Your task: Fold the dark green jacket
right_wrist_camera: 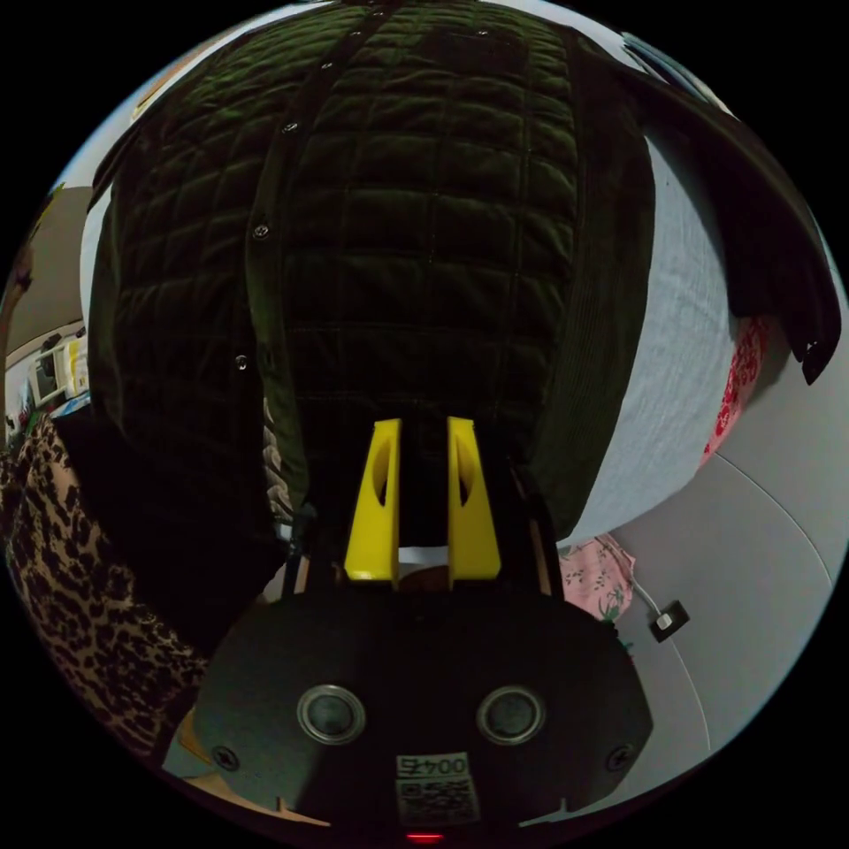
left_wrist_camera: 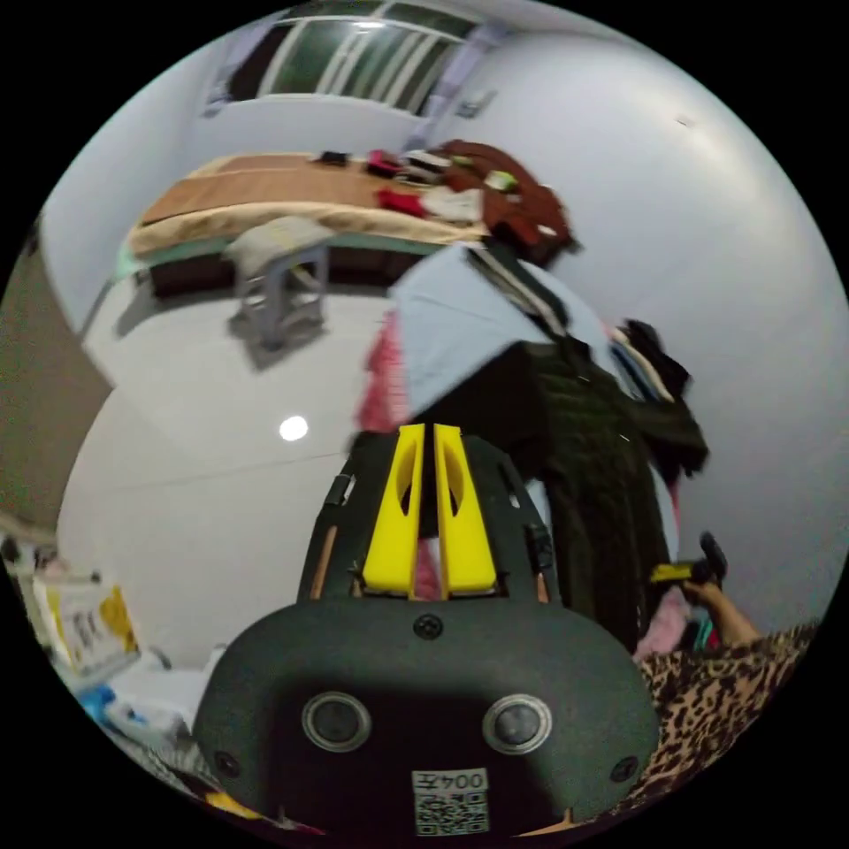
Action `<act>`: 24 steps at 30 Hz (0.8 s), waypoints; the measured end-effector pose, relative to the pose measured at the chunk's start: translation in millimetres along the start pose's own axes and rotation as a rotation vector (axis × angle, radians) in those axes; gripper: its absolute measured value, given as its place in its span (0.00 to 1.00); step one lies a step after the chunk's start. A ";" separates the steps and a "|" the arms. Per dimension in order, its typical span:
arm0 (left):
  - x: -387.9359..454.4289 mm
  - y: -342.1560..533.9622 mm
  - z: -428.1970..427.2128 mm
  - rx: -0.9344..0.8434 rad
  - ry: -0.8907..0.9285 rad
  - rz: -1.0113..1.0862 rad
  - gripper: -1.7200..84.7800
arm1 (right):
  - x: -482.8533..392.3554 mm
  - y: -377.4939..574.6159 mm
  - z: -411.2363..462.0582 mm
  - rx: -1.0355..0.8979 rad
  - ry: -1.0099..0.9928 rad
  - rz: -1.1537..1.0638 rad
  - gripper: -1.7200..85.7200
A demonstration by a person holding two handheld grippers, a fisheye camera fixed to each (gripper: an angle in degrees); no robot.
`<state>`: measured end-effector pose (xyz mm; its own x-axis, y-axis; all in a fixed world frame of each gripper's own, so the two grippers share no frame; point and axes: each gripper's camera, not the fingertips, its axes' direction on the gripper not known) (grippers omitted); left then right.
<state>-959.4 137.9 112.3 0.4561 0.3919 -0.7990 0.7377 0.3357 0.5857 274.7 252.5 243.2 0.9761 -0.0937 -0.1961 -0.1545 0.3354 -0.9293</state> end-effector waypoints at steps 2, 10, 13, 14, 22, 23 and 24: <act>50.4 6.3 40.1 -0.047 0.078 0.125 0.05 | 1.7 5.2 5.4 0.019 -0.013 0.010 0.12; 101.4 47.6 152.9 -0.232 -0.099 0.284 0.07 | 2.5 27.5 35.5 0.071 -0.018 0.015 0.12; 79.3 51.2 156.6 -0.223 -0.027 0.201 0.05 | 3.8 38.2 48.1 0.105 -0.023 0.021 0.12; 76.7 51.0 158.1 -0.228 -0.018 0.188 0.05 | 4.5 40.3 50.7 0.110 -0.026 0.023 0.12; 118.4 84.4 161.4 -0.296 -0.033 0.153 0.10 | 30.4 77.8 91.2 0.248 -0.164 0.082 0.11; 121.9 92.0 163.1 -0.308 -0.031 0.142 0.10 | 33.0 82.0 94.8 0.267 -0.181 0.090 0.11; 128.7 108.1 166.7 -0.327 -0.017 0.116 0.10 | 39.0 90.8 102.4 0.307 -0.225 0.111 0.11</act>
<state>-737.9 81.8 50.1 0.5380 0.4299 -0.7250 0.4833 0.5474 0.6832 314.4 375.2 183.2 0.9704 0.1554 -0.1849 -0.2414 0.6000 -0.7627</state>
